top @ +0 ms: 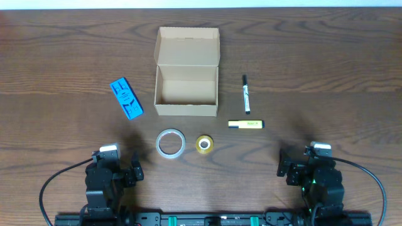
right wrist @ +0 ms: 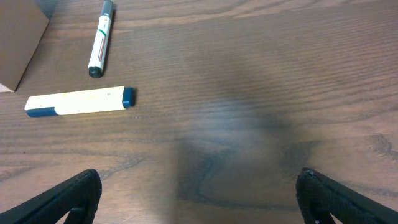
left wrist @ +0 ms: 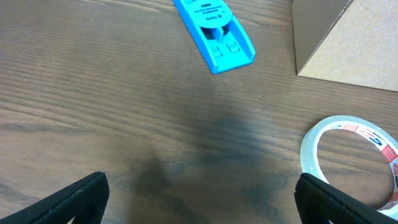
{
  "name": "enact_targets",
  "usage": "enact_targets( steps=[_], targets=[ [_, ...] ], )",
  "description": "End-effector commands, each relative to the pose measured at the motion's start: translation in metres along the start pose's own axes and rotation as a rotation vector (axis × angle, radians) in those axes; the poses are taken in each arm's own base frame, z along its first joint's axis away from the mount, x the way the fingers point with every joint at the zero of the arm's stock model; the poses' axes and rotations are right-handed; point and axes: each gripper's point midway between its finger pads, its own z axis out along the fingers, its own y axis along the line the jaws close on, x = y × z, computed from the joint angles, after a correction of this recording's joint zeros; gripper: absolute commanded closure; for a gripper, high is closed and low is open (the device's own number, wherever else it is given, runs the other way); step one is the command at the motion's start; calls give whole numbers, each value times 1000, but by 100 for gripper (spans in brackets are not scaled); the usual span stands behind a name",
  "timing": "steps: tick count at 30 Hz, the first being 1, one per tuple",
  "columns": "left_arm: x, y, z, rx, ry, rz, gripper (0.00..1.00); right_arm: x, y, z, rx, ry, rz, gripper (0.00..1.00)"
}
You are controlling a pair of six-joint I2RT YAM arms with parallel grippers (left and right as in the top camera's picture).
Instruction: Pack container
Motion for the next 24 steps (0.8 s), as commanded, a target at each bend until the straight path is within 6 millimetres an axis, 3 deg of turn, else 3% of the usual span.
enact_targets(
  steps=[1,24],
  targets=[
    [4,1,2,-6,8,25,5,1,-1,0,4,-4,18,0],
    [4,1,2,-6,8,25,5,-6,1,0,-9,-27,21,1]
  ],
)
